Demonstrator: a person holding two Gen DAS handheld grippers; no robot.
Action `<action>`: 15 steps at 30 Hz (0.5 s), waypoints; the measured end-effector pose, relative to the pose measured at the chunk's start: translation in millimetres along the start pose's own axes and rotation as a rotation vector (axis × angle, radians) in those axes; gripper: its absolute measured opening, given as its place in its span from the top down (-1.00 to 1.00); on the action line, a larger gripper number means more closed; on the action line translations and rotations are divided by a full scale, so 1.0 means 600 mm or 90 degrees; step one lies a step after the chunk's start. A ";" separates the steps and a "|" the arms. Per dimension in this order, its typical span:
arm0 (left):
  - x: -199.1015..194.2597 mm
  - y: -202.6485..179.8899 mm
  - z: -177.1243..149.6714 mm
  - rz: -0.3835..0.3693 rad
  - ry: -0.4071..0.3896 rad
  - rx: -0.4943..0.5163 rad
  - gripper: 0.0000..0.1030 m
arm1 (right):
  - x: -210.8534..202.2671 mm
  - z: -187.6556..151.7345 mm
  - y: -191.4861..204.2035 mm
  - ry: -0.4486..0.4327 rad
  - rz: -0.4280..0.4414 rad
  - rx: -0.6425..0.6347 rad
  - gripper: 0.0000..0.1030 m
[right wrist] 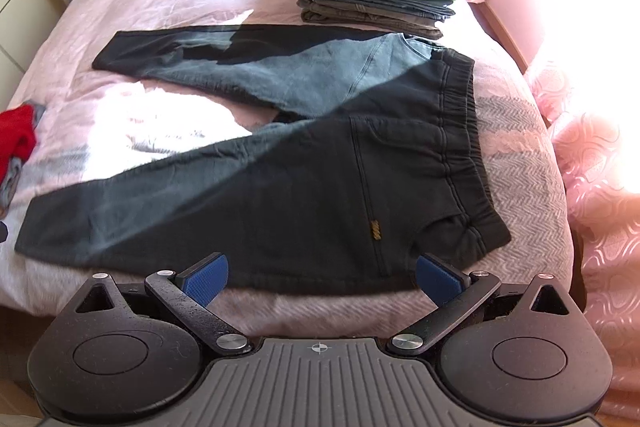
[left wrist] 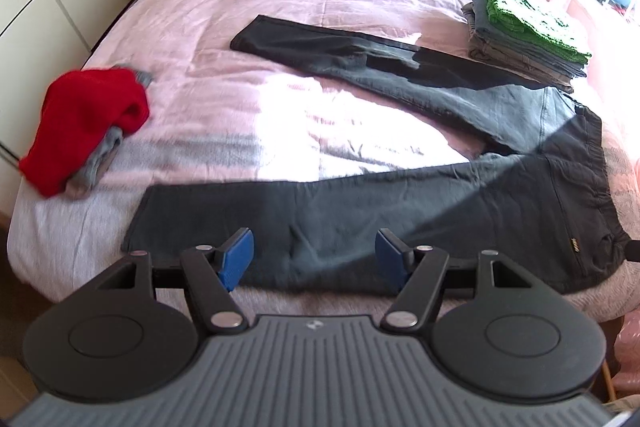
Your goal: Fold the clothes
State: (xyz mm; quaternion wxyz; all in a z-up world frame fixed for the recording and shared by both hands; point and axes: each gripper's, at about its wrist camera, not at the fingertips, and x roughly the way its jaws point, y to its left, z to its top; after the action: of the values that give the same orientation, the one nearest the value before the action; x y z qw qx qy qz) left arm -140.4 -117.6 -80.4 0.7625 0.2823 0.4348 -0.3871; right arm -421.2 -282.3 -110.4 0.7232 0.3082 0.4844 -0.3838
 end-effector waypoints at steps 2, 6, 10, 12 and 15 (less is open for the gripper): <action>0.021 0.009 0.024 -0.009 0.006 0.021 -0.24 | 0.011 0.010 0.011 0.007 -0.009 0.021 -0.98; 0.068 0.023 0.064 -0.033 0.019 0.062 -0.24 | 0.039 0.024 0.028 0.032 -0.026 0.070 -0.98; 0.117 0.025 0.091 -0.044 0.033 0.105 -0.24 | 0.066 0.024 0.045 0.047 -0.049 0.098 -0.98; 0.138 0.026 0.099 -0.049 0.040 0.120 -0.24 | 0.081 0.020 0.050 0.059 -0.062 0.111 -0.98; 0.165 0.026 0.105 -0.063 0.056 0.136 -0.24 | 0.101 0.014 0.051 0.077 -0.074 0.132 -0.98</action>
State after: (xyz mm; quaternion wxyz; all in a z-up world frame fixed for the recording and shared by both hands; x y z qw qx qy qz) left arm -67.6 -191.5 -137.3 0.6882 0.3567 0.4376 -0.4558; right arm -377.2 -288.9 -162.2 0.6335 0.3755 0.5016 -0.4540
